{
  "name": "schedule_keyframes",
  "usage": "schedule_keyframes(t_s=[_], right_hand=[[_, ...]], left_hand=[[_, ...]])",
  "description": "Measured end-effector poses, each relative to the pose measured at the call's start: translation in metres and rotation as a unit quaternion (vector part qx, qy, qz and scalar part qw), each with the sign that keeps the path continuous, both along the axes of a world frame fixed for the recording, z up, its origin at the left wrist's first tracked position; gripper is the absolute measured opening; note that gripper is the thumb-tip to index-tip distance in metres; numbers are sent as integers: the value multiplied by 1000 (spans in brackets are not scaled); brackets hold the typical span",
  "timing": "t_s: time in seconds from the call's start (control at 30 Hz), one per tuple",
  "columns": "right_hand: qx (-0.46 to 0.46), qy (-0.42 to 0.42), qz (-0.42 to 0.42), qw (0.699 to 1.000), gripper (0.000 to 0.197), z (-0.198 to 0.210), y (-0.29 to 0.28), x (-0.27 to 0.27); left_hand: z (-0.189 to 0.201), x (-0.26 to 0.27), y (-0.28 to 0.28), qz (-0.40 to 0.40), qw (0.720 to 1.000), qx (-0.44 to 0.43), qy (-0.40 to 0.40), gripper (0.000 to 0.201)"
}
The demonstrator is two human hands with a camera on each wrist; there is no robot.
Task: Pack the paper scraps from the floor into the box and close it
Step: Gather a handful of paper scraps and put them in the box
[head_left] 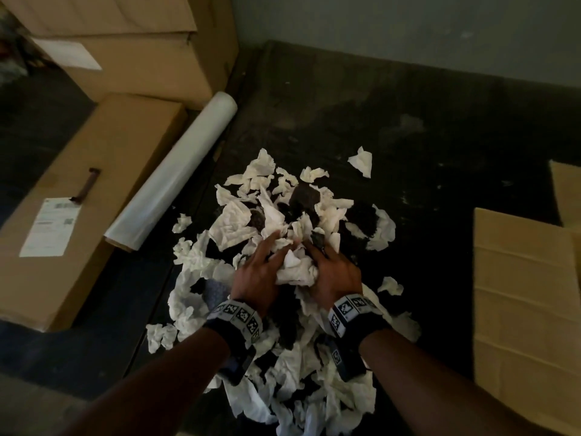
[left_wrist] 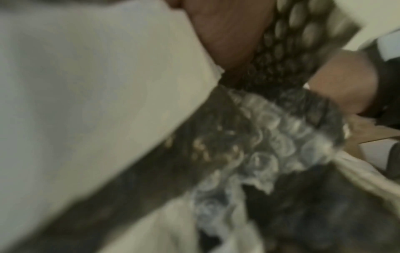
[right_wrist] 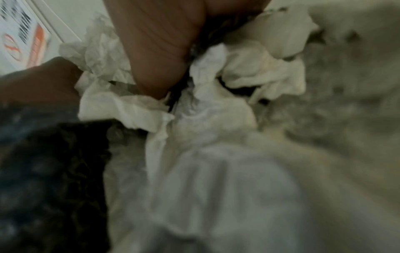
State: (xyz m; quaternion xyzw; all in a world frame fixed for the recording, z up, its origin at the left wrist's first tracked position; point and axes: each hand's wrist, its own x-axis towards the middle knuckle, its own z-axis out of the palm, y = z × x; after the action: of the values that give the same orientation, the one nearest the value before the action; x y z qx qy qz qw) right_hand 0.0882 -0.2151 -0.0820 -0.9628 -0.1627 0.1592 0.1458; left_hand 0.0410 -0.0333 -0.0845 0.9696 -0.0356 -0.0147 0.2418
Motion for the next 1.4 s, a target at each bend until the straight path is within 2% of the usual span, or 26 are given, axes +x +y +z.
schedule_keyframes(t_s=[0.03, 0.13, 0.3, 0.63, 0.87, 1.13, 1.4], right_hand=[[5, -10, -2, 1000, 96, 7, -1, -2], [34, -66, -13, 997, 87, 26, -3, -10], [57, -128, -12, 990, 84, 71, -5, -18], [78, -245, -2, 966, 81, 171, -19, -34], [81, -327, 0, 942, 78, 230, -57, -37], [64, -394, -43, 916, 76, 286, -150, -35], [2, -401, -133, 906, 72, 325, -311, -49]], left_hand=[[7, -1, 0, -2, 1000, 0, -13, 83], [31, -6, -1, -17, 999, -1, -38, 74], [69, -14, -1, -15, 995, 5, -98, 68], [161, -24, -11, -22, 975, 5, -222, 80], [219, -19, -43, -36, 960, 4, -278, 79], [277, 6, -132, -90, 942, 1, -324, 74], [311, 29, -297, -157, 930, -32, -332, 72]])
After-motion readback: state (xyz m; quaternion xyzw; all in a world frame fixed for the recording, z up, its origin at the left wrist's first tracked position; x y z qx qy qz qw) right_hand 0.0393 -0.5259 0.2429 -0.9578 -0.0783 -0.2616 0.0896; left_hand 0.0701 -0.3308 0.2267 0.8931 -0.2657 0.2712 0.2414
